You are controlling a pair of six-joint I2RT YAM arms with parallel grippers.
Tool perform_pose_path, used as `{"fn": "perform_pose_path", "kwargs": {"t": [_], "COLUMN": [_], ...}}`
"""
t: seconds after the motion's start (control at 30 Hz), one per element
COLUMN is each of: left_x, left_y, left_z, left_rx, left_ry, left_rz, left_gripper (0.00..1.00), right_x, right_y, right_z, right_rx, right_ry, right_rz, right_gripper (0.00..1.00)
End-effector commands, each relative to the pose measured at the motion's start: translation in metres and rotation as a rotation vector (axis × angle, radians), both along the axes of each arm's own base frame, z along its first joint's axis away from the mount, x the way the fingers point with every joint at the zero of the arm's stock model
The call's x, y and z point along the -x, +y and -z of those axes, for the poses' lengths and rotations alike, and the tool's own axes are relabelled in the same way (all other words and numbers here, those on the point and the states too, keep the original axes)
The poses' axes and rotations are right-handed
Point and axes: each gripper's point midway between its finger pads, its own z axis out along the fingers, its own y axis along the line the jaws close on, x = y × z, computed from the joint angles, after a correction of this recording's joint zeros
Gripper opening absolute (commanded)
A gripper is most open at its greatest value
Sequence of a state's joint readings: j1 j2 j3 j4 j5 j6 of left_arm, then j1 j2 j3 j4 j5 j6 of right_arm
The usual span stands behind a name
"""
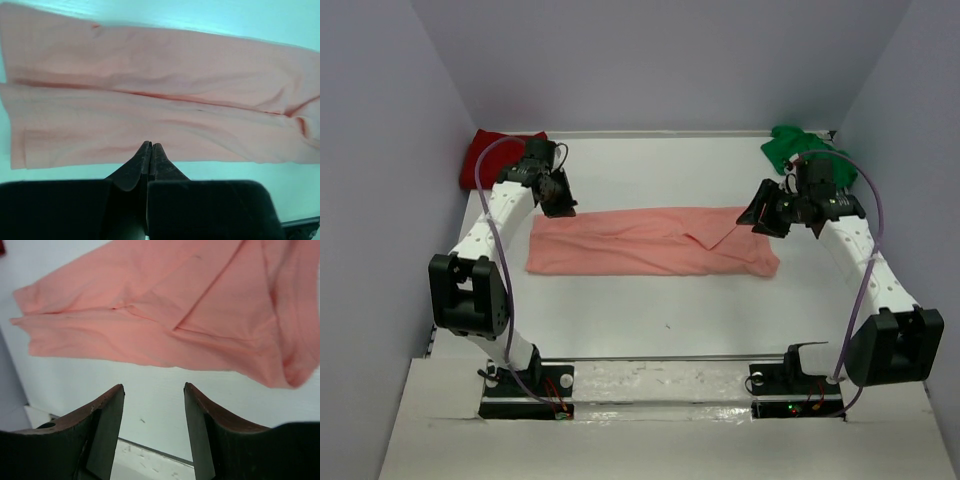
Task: Fold and stack the t-shirts
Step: Fold the other side of the tshirt into a rectangle
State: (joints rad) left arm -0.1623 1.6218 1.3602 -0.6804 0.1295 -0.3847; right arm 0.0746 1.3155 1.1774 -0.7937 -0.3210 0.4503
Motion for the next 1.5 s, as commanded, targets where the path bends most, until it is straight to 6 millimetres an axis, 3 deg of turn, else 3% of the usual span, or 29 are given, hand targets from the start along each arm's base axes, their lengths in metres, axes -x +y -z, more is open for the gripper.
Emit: {"fn": "perform_pose_path", "kwargs": {"t": [0.0, 0.1, 0.13, 0.2, 0.27, 0.33, 0.4, 0.5, 0.63, 0.9, 1.1, 1.33, 1.47], "left_x": [-0.004, -0.001, 0.006, 0.012, 0.022, 0.030, 0.031, 0.033, 0.038, 0.030, 0.032, 0.043, 0.047], "left_y": [-0.053, -0.089, -0.111, -0.138, -0.166, -0.190, -0.199, -0.205, -0.208, -0.211, -0.215, -0.204, -0.196], "left_z": [-0.030, -0.025, -0.014, -0.007, 0.012, 0.022, 0.031, 0.040, 0.068, 0.078, 0.085, 0.120, 0.131], "left_rx": [0.120, 0.154, 0.158, 0.184, 0.187, 0.200, 0.201, 0.205, 0.170, 0.122, 0.097, 0.019, -0.025], "left_ry": [-0.089, -0.078, -0.048, -0.022, 0.031, 0.061, 0.085, 0.123, 0.205, 0.217, 0.239, 0.335, 0.376], "left_rz": [0.166, 0.266, 0.327, 0.397, 0.469, 0.523, 0.538, 0.554, 0.551, 0.541, 0.555, 0.546, 0.537], "left_gripper": [0.07, 0.03, 0.02, 0.00, 0.00, 0.00, 0.00, 0.00, 0.00, 0.00, 0.00, 0.00, 0.00], "right_x": [-0.011, -0.016, -0.022, -0.020, -0.024, -0.028, -0.033, -0.036, -0.042, -0.043, -0.039, -0.043, -0.046], "right_y": [0.039, 0.048, 0.050, 0.056, 0.060, 0.062, 0.062, 0.065, 0.070, 0.082, 0.077, 0.075, 0.073], "right_z": [-0.010, -0.007, -0.008, 0.005, 0.012, 0.023, 0.031, 0.042, 0.060, 0.102, 0.114, 0.113, 0.117], "right_rx": [-0.230, -0.313, -0.330, -0.386, -0.404, -0.424, -0.428, -0.425, -0.401, -0.368, -0.333, -0.288, -0.273], "right_ry": [-0.060, -0.073, -0.093, -0.044, -0.045, -0.035, -0.020, 0.013, 0.045, 0.128, 0.157, 0.136, 0.144], "right_rz": [-0.066, -0.046, -0.037, -0.025, -0.021, -0.003, 0.007, 0.012, 0.017, 0.018, 0.035, 0.029, 0.035], "right_gripper": [0.57, 0.57, 0.57, 0.55, 0.54, 0.54, 0.53, 0.52, 0.51, 0.50, 0.50, 0.50, 0.49]}}
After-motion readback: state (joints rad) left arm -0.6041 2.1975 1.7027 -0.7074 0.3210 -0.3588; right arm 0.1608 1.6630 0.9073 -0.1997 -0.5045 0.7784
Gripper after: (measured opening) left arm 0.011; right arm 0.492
